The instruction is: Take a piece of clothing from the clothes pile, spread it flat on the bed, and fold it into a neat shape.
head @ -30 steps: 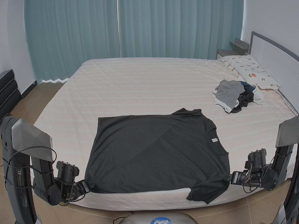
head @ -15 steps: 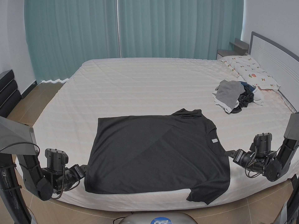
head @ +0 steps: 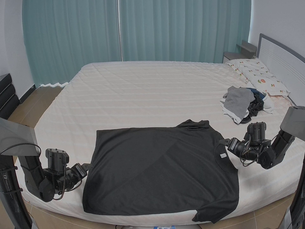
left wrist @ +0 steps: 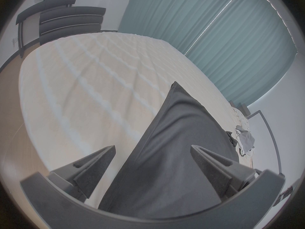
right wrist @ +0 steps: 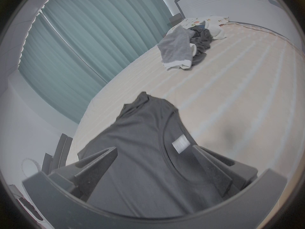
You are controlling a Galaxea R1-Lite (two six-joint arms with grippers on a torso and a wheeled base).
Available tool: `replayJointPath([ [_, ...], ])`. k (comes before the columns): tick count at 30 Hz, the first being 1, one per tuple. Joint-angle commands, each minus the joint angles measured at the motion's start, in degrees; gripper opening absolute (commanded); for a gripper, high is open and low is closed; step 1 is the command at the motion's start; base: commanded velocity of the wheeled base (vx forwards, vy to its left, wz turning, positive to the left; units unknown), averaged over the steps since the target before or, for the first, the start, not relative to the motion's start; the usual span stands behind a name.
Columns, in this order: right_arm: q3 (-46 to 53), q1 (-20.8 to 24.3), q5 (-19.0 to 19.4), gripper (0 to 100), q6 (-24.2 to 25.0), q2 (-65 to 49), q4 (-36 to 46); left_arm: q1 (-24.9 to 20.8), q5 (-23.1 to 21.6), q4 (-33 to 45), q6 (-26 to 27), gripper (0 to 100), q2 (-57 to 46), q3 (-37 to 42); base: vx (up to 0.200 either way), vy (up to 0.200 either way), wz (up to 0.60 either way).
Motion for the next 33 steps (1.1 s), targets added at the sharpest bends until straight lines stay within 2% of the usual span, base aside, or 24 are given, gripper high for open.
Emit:
replayJointPath([
  [1,-13.8,0.0,0.7,100,0.6,4.7,7.6,0.2,-0.1,-0.2,-0.2,100,3.8,-2.0,0.000,0.000,0.00],
  [5,-20.5,0.5,0.8,100,1.7,7.5,10.8,0.2,-0.4,-0.2,-0.2,100,4.9,-2.3,0.000,0.000,0.00],
  [11,-37.1,1.9,0.8,100,4.9,15.9,22.4,0.0,-6.2,-0.2,-2.4,100,5.2,-3.0,0.000,0.000,0.00],
  [17,-50.8,2.2,0.7,100,10.5,22.2,31.4,-0.3,-6.6,-0.2,-4.9,100,6.4,-5.0,0.000,0.000,0.00],
  [26,-59.6,1.8,0.2,100,10.6,26.7,33.5,-1.2,-5.5,-0.2,-6.2,100,6.8,-5.3,0.000,0.000,0.00],
  [33,-65.0,3.1,0.2,100,10.7,30.3,34.1,-1.2,-4.5,-0.2,-6.4,100,6.8,-4.9,0.000,0.000,0.00],
])
